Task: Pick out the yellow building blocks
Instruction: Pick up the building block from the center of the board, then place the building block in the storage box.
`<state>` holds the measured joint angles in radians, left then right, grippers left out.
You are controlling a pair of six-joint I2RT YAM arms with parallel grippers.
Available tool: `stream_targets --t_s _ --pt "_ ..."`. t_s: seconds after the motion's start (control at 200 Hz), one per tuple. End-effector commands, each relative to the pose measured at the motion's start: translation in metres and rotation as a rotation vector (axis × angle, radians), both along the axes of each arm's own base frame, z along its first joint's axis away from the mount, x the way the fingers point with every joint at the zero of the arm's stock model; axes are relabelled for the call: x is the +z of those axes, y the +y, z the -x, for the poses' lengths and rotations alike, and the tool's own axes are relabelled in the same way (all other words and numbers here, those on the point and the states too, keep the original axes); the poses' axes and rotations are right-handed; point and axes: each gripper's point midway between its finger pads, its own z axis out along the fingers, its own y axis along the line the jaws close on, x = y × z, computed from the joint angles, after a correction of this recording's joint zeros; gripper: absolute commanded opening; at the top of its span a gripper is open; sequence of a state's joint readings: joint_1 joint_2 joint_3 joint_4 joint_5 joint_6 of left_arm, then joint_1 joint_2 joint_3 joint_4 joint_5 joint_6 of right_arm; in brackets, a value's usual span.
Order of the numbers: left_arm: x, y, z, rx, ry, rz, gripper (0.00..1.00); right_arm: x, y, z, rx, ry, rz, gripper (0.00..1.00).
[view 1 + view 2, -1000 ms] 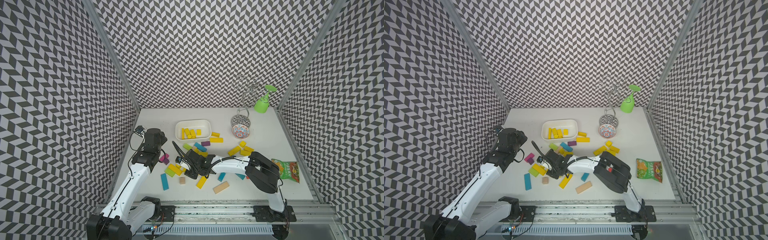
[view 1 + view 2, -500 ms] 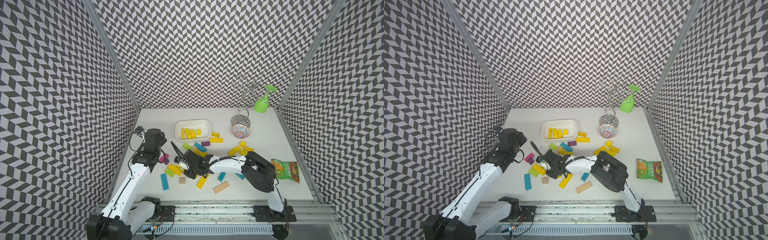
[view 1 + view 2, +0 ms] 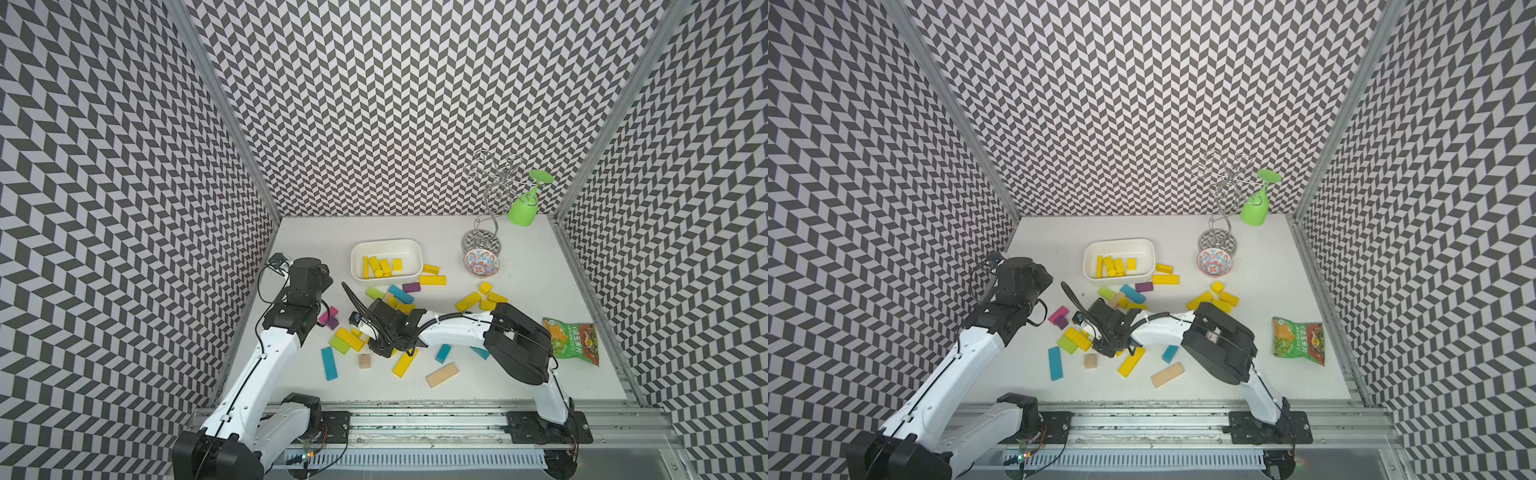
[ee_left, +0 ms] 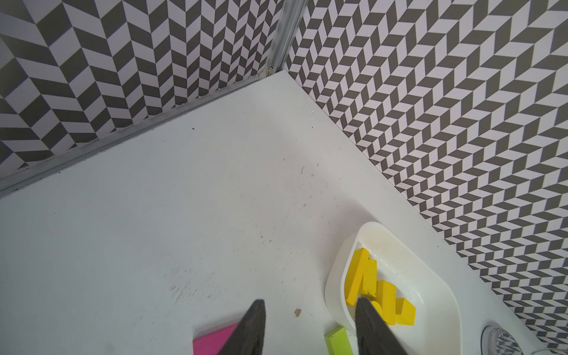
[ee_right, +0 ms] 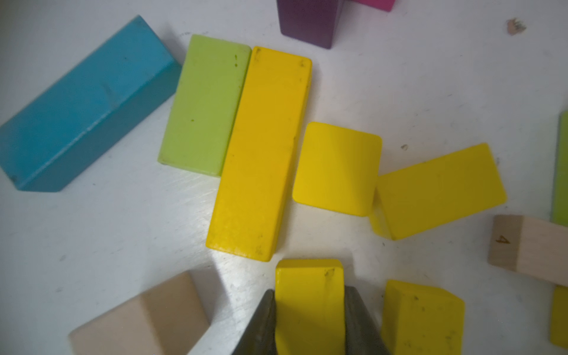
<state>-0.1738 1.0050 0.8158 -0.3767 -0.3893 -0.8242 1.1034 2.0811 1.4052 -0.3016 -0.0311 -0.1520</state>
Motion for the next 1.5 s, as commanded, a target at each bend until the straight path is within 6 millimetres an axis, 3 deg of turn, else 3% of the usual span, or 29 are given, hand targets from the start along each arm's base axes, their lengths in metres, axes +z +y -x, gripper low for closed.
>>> stream_targets --t_s 0.0,0.145,0.265,0.381,0.511,0.741,1.012,1.127,1.242,1.492 --pt "0.015 0.005 0.002 0.019 -0.03 -0.01 0.49 0.067 0.012 -0.009 -0.023 -0.079 -0.14 0.06" --pt "0.021 -0.007 -0.004 -0.04 -0.064 0.037 0.48 0.099 0.003 -0.011 -0.073 -0.08 -0.214 0.05" --pt "0.016 -0.016 -0.01 -0.088 -0.066 0.052 0.47 0.128 -0.011 -0.028 -0.178 -0.082 -0.305 0.05" --pt "0.006 -0.028 -0.016 -0.165 -0.047 0.047 0.48 0.15 -0.028 -0.063 -0.309 -0.073 -0.374 0.04" --pt "-0.006 -0.048 -0.024 -0.293 -0.032 0.039 0.48 0.163 -0.051 -0.119 -0.464 -0.044 -0.438 0.04" --pt "-0.029 -0.063 -0.031 -0.415 0.045 -0.012 0.48 0.139 -0.08 -0.205 -0.681 -0.044 -0.441 0.04" --pt "-0.06 -0.066 -0.028 -0.46 0.146 -0.05 0.51 0.099 -0.08 -0.264 -0.764 -0.061 -0.387 0.04" --pt "-0.073 -0.072 -0.025 -0.478 0.188 -0.06 0.52 0.083 -0.087 -0.28 -0.808 -0.059 -0.383 0.06" --pt "-0.09 -0.082 -0.02 -0.506 0.246 -0.08 0.55 0.071 -0.087 -0.285 -0.809 -0.038 -0.38 0.14" --pt "-0.131 -0.107 -0.011 -0.571 0.358 -0.144 0.59 0.067 -0.082 -0.286 -0.803 -0.022 -0.395 0.34"
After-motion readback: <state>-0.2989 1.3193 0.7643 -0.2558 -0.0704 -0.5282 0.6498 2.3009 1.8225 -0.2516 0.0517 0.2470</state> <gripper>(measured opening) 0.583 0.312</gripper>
